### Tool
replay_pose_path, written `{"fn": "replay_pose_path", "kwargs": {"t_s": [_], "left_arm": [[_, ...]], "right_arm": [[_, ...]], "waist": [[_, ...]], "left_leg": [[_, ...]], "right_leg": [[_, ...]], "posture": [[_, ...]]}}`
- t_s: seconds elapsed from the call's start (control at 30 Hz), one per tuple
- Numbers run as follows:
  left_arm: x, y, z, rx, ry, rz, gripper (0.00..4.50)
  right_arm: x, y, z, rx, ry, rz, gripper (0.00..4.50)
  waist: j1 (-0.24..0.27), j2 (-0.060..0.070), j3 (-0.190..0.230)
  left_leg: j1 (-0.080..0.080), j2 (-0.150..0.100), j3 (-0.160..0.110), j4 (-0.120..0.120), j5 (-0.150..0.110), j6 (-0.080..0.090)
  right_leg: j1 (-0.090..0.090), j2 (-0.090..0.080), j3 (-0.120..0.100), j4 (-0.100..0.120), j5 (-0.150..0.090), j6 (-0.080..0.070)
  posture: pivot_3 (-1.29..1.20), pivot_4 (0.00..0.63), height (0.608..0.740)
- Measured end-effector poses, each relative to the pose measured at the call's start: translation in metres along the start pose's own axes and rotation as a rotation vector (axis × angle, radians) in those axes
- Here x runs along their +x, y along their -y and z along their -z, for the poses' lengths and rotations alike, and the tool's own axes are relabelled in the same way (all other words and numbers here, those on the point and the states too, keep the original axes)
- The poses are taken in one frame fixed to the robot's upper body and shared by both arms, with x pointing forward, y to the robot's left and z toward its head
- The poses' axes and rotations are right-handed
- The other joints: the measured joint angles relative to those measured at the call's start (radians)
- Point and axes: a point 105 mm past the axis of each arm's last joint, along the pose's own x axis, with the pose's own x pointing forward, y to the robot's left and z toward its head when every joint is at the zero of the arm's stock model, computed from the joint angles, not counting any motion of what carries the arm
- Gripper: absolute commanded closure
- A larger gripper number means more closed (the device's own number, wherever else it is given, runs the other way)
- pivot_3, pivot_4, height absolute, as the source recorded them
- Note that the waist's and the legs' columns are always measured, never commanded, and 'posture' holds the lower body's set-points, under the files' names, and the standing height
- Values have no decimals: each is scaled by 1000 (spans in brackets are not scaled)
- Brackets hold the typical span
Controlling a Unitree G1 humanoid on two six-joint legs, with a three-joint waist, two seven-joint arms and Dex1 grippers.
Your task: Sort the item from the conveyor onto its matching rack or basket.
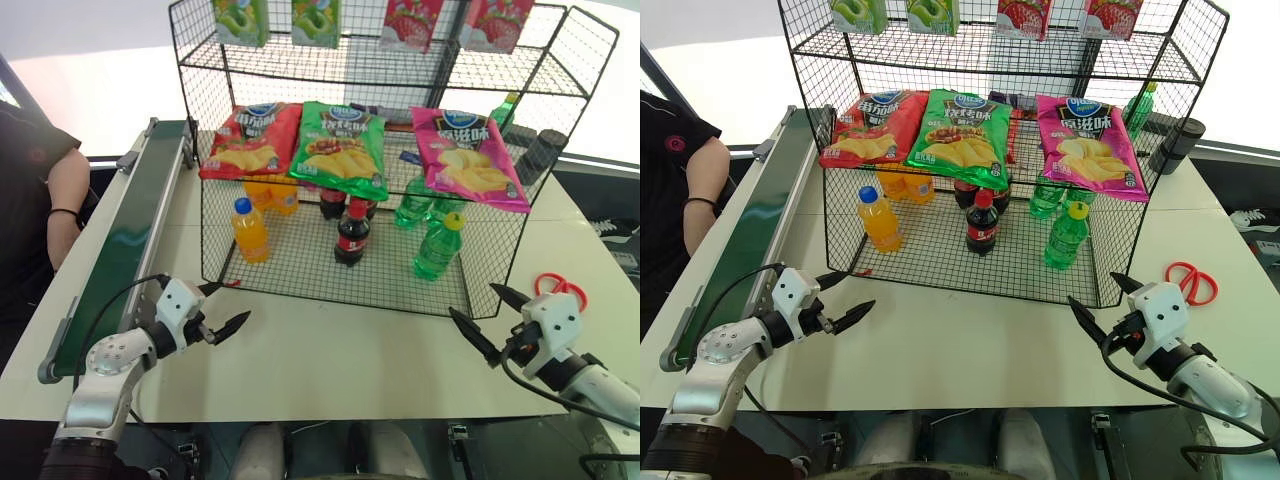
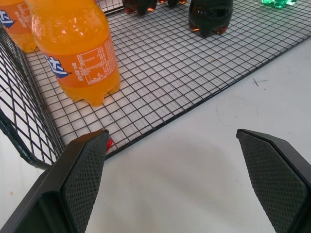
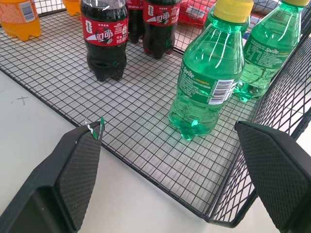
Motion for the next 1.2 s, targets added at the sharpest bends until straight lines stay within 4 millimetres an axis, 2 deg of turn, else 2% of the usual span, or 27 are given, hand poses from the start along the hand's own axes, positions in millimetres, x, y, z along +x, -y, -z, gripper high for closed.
{"fn": "replay_pose_path", "kwargs": {"t_s": [1.2], "left_arm": [[1,-2,-4,15,19,-22,0]], "right_arm": [[8,-4,-3,-17,16,-24,29]], "waist": [[0,0,0]], "left_leg": [[0,0,0,0,0,0]], "right_leg": [[0,0,0,0,0,0]], "posture": [[0,150,740]]}}
